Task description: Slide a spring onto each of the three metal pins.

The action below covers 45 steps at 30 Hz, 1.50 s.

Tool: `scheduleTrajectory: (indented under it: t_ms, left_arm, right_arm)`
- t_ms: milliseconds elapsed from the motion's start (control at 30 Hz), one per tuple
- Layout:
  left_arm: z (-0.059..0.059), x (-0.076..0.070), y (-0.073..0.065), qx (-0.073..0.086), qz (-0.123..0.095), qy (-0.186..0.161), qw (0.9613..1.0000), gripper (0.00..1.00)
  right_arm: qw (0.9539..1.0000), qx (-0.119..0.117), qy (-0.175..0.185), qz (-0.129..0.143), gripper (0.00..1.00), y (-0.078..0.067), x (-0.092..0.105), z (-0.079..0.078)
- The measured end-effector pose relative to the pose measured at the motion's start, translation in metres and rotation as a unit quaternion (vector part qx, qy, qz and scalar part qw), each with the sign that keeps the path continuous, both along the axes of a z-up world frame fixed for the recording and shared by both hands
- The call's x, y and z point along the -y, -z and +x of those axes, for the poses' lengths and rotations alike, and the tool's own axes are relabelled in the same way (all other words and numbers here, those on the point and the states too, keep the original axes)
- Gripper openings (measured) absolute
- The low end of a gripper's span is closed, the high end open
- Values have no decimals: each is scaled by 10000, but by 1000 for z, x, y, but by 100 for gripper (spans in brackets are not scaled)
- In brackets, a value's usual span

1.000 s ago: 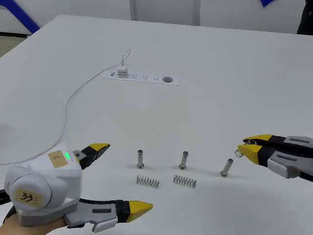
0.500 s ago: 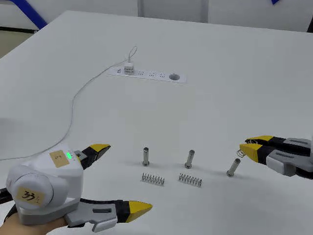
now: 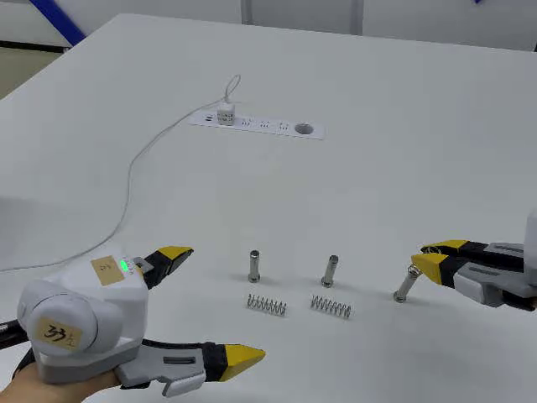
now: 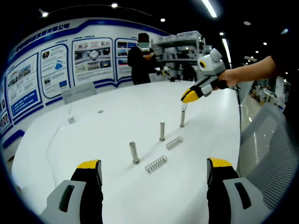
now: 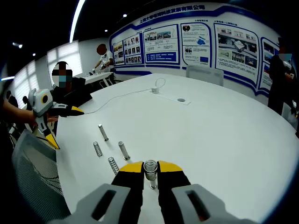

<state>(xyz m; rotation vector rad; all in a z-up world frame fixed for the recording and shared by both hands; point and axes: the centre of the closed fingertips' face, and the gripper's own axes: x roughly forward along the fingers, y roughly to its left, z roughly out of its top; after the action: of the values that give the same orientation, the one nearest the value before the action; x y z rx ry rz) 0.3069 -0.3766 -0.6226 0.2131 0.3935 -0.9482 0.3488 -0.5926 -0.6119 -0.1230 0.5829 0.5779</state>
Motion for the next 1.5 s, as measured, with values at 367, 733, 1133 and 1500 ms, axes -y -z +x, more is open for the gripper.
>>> scheduleTrajectory:
  t_ms: [367, 733, 1133, 1500]
  left_arm:
    - [-1, 1, 1, -36, 21, 1, 10000, 95]
    - [-3, -1, 3, -39, 98, 29, 9999, 94]
    - [3, -9, 0, -41, 100, -105, 9999, 94]
    - [0, -5, 1, -45, 115, -46, 9999, 94]
  right_arm:
    - [9996, -171, 39, -199, 12, 16, 0, 2]
    - [9986, -356, -10, -399, 12, 41, -1, 7]
    - [9971, -490, -121, -571, 12, 58, -1, 7]
    - [9966, -515, -190, -620, 12, 62, -4, 5]
